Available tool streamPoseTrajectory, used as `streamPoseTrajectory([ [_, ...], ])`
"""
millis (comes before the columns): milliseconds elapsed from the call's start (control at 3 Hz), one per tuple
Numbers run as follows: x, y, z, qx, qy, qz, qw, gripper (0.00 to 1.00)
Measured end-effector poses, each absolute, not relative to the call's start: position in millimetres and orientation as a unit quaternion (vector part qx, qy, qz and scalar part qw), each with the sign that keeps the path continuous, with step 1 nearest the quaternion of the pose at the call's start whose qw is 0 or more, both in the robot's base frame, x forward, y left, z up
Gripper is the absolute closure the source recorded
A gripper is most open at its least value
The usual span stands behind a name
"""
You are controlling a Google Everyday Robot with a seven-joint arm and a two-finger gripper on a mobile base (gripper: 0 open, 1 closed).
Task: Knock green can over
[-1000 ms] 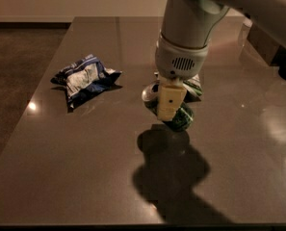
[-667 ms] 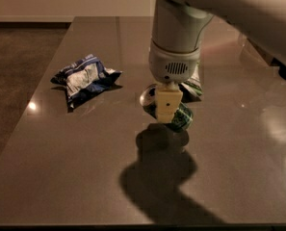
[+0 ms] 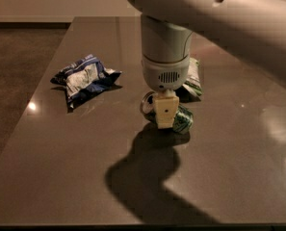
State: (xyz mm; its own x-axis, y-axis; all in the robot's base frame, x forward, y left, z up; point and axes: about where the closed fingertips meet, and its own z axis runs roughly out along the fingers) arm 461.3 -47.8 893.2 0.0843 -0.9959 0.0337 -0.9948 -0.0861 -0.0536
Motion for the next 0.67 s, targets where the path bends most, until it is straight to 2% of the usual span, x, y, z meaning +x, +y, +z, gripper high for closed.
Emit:
streamPoseTrajectory([
  [667,455.8,-40.1,885.5,-0.755,0.654,-0.040,0.002,0.13],
])
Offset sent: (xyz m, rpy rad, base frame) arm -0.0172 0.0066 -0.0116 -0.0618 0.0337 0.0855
